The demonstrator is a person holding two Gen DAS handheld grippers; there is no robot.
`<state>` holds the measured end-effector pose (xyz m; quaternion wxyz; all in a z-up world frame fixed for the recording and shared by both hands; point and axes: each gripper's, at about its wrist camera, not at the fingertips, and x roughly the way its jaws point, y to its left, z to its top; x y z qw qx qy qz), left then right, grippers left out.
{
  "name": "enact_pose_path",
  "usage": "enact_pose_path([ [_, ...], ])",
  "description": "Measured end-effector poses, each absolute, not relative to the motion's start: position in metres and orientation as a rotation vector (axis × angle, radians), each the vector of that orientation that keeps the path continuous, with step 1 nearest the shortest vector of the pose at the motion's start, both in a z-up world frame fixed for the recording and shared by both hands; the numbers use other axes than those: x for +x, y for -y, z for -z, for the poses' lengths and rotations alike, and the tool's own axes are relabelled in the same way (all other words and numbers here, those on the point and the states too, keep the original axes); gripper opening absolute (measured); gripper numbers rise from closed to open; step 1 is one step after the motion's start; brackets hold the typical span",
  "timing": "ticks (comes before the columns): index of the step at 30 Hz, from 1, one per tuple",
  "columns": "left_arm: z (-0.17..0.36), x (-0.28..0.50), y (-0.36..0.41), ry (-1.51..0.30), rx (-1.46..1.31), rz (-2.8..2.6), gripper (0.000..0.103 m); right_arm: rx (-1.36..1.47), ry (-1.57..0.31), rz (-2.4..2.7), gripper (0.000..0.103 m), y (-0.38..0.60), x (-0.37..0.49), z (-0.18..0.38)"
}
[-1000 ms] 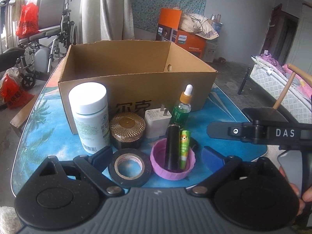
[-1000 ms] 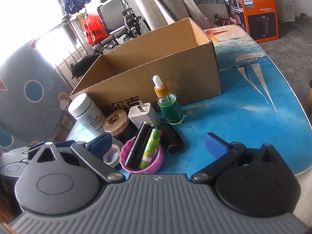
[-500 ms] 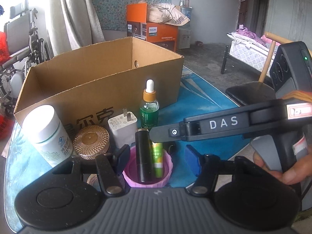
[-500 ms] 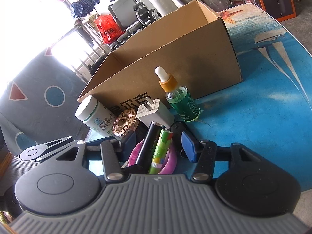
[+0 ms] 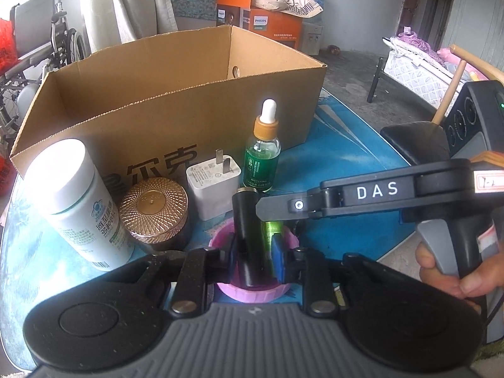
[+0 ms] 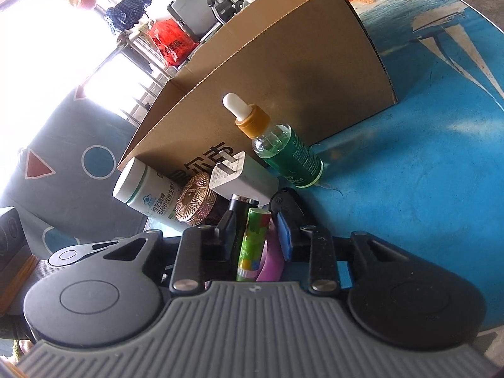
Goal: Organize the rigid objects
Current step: 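Reach the right gripper into the pink bowl around the lime-green tube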
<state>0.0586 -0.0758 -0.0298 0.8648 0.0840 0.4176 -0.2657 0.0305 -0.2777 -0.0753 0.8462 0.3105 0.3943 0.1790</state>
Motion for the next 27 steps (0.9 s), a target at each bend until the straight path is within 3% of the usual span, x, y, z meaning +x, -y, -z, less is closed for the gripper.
enact_pose_path([
  [9, 0.031, 0.068, 0.080, -0.898, 0.205, 0.561, 0.023, 0.663, -0.838, -0.384, 0.022, 0.278, 0.038, 0.078],
  [27, 0.031, 0.066, 0.075, -0.897, 0.166, 0.535, 0.022, 0.616, -0.806, -0.375, 0.025, 0.279, 0.029, 0.063],
])
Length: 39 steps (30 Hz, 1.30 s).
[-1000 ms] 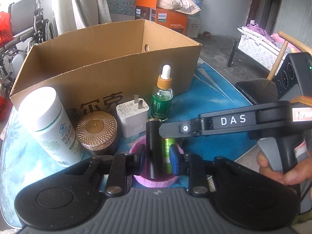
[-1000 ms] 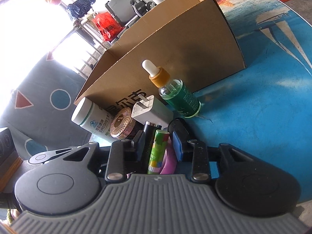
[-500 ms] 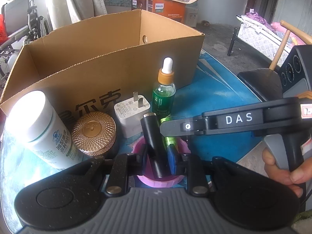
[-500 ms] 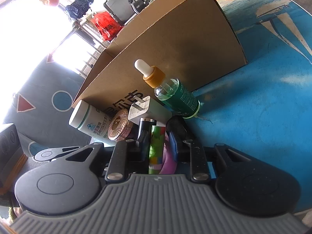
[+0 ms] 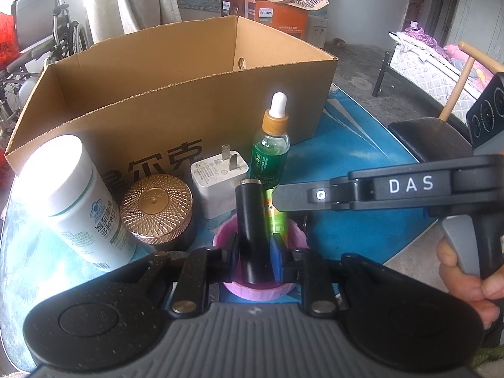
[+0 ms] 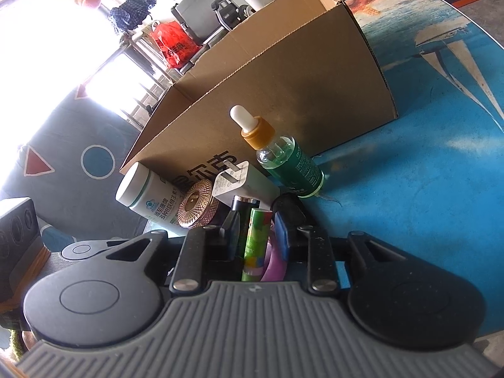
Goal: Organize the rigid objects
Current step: 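Reach the right gripper into the pink bowl around the lime-green tube, then close the right gripper on the green tube and lift it out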
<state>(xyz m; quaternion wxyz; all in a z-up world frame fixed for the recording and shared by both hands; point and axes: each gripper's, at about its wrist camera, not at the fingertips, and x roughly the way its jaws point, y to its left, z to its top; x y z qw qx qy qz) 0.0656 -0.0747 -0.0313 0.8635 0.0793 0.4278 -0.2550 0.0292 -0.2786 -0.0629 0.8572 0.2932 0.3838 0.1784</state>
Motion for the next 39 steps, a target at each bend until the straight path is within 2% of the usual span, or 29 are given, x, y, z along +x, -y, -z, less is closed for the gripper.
enact_pose_path([
  [12, 0.021, 0.066, 0.057, -0.845, 0.048, 0.550, 0.020, 0.653, -0.808, -0.401, 0.026, 0.277, 0.026, 0.053],
  [20, 0.025, 0.070, 0.045, -0.870, -0.038, 0.564, 0.017, 1.008, -0.895, -0.429, 0.028, 0.295, 0.023, 0.079],
  [22, 0.026, 0.071, 0.042, -0.878, -0.050, 0.573, 0.001, 1.108, -0.928, -0.426, 0.029, 0.297, 0.022, 0.090],
  [28, 0.032, 0.074, 0.034, -0.898, -0.091, 0.580, 0.003, 1.251, -0.955, -0.375, 0.029, 0.296, 0.019, 0.104],
  [32, 0.029, 0.073, 0.031, -0.888, -0.102, 0.589, 0.007, 1.170, -0.916, -0.364, 0.032, 0.294, 0.018, 0.088],
  [34, 0.027, 0.071, 0.031, -0.871, -0.101, 0.596, 0.017, 1.094, -0.883, -0.351, 0.035, 0.294, 0.017, 0.076],
  [35, 0.026, 0.071, 0.032, -0.867, -0.099, 0.600, 0.018, 1.049, -0.864, -0.341, 0.041, 0.293, 0.017, 0.070],
  [36, 0.026, 0.069, 0.033, -0.861, -0.095, 0.604, 0.020, 0.988, -0.841, -0.328, 0.046, 0.294, 0.017, 0.063],
  [39, 0.024, 0.065, 0.041, -0.843, -0.051, 0.613, 0.020, 0.840, -0.800, -0.303, 0.047, 0.290, 0.018, 0.050],
])
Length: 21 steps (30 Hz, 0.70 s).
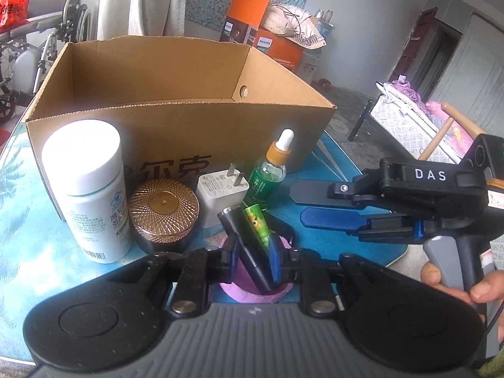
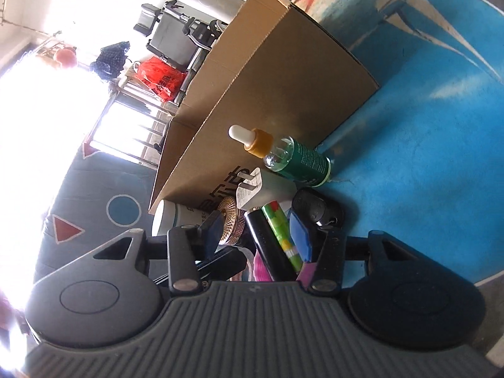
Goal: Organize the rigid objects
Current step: 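Close the right gripper on the green tube and lift it out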
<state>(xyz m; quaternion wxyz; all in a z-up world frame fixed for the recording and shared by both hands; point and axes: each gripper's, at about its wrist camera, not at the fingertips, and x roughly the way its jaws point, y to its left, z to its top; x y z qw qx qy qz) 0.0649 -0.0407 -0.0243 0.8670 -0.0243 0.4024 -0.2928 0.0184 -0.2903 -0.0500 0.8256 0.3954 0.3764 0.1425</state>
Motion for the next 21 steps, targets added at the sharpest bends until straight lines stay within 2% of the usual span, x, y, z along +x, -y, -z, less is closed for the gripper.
enact_pose_path([
  [5, 0.026, 0.060, 0.057, -0.835, 0.034, 0.607, 0.020, 0.657, -0.802, -0.294, 0.047, 0.280, 0.029, 0.053],
  [10, 0.033, 0.056, 0.066, -0.829, 0.116, 0.579, 0.021, 0.610, -0.821, -0.336, 0.046, 0.274, 0.037, 0.062],
  [21, 0.038, 0.052, 0.076, -0.819, 0.207, 0.565, 0.024, 0.646, -0.825, -0.428, 0.027, 0.275, 0.047, 0.070],
])
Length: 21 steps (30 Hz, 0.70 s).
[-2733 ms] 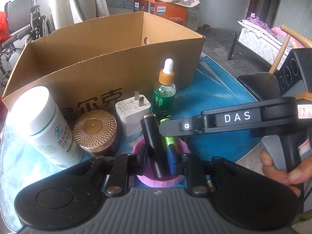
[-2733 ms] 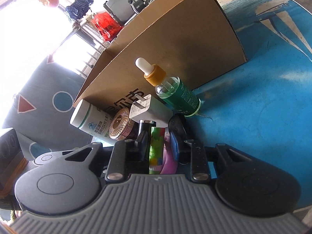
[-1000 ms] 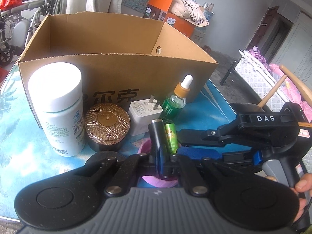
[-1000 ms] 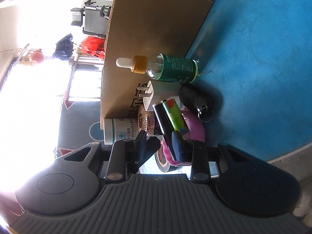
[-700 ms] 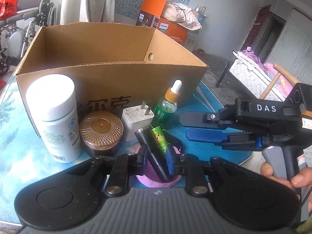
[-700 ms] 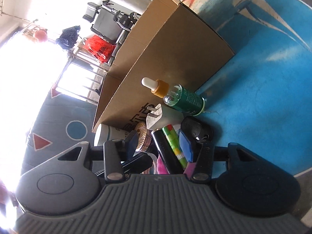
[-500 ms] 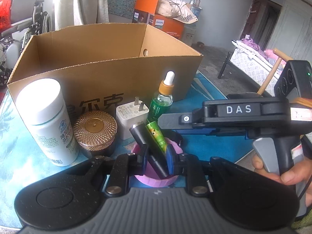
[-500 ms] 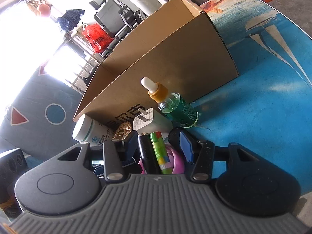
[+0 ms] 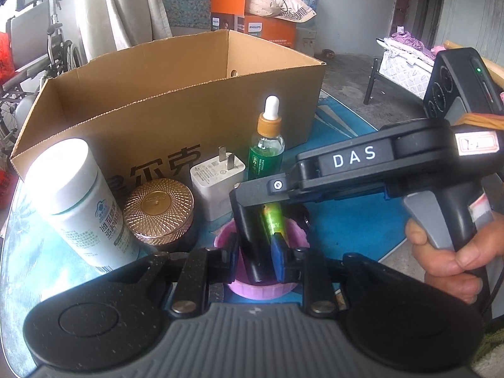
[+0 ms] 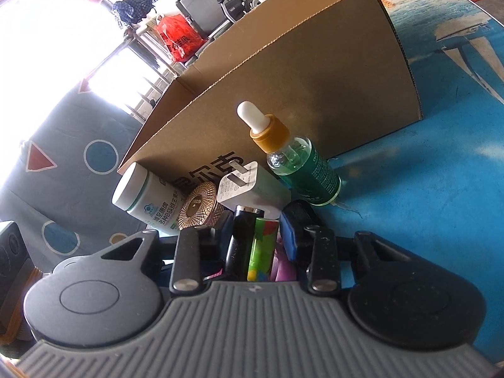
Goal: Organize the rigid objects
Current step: 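Close the right gripper on the green tube and lift it out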
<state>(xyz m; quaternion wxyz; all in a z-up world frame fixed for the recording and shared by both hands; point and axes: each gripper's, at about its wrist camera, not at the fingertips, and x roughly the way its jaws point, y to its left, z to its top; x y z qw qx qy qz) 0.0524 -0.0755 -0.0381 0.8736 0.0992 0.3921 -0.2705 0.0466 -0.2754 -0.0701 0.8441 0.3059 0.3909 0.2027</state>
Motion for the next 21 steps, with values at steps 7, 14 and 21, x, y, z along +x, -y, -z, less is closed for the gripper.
enact_pose_path([
  [7, 0.033, 0.048, 0.075, -0.794, 0.212, 0.571, 0.024, 0.683, -0.810, -0.439, 0.016, 0.283, 0.036, 0.067],
  [14, 0.022, 0.038, 0.078, -0.754, 0.190, 0.656, 0.031, 0.679, -0.789, -0.446, 0.016, 0.284, 0.022, 0.061],
  [21, 0.029, 0.036, 0.089, -0.760, 0.218, 0.654, 0.026, 0.675, -0.773, -0.476, 0.016, 0.284, 0.014, 0.055],
])
